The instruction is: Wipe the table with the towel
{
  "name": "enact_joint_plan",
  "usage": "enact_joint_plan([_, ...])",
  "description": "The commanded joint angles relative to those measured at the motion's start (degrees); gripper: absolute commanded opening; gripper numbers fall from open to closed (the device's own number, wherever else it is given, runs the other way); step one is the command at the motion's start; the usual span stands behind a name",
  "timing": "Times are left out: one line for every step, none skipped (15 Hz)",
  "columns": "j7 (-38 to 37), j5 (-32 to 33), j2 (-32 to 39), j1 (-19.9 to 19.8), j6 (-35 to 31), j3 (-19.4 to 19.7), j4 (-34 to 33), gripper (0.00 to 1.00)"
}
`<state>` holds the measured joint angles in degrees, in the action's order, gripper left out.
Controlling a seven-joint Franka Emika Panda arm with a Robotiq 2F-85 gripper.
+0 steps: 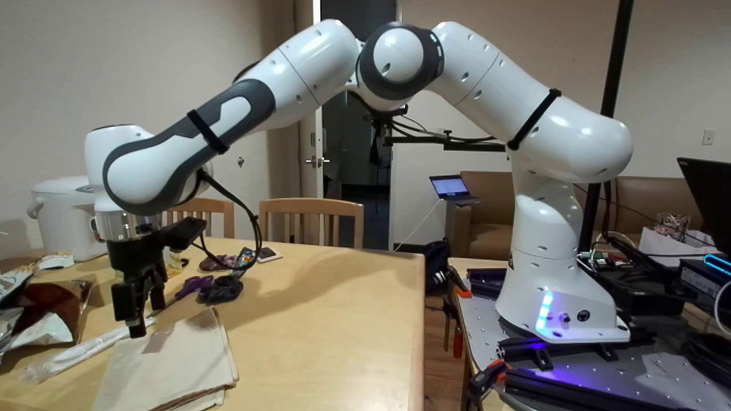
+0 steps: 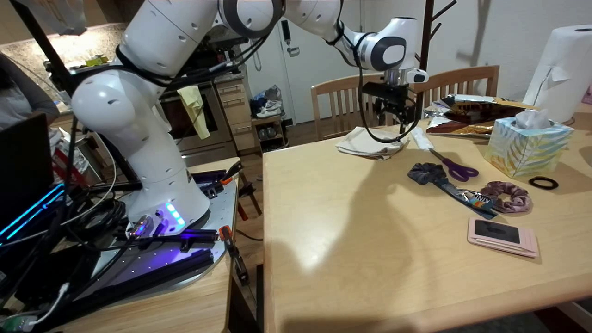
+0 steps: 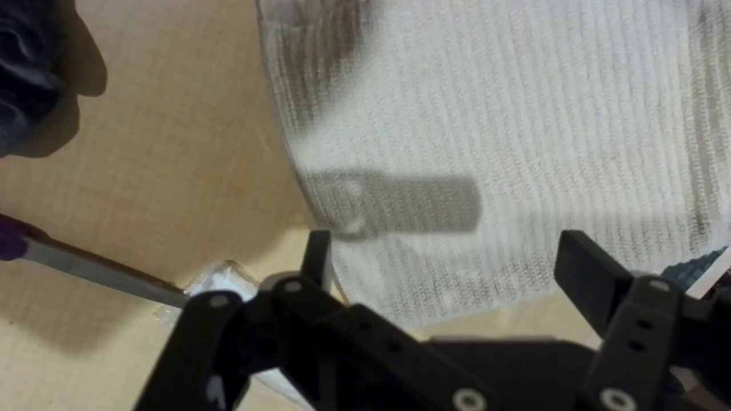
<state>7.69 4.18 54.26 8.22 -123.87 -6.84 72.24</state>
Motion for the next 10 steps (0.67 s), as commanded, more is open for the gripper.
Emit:
enact_joint_plan([0.7, -0.9, 5.7, -0.1, 2.0, 0.3, -6.6, 1.00])
enact_joint_plan([0.8, -1.0, 7.0, -0.2, 2.7, 0.2, -7.7, 1.00])
enact_joint_plan([0.8, -1.5, 7.3, -0.4, 3.7, 0.0, -8.1, 1.00])
enact_joint_plan([0.1, -0.4, 5.1, 0.2, 1.1, 0.7, -4.4, 1.00])
enact_joint_plan([0.1, -0.4, 6.0, 0.2, 1.5, 0.7, -5.2, 1.00])
enact_joint_plan([0.1, -0.4, 6.6, 0.3, 1.8, 0.7, -5.8, 1.00])
enact_joint_plan([0.1, -0.4, 6.8, 0.3, 2.0, 0.7, -6.2, 1.00])
enact_joint_plan([-1.2, 0.0, 6.2, 0.9, -1.2, 1.2, -5.2, 1.00])
enact_joint_plan([-0.2, 0.2, 7.2, 1.0, -0.7, 1.1, -6.5, 1.00])
enact_joint_plan([-1.1, 0.5, 8.5, 1.7, 0.3, 1.7, -8.1, 0.89])
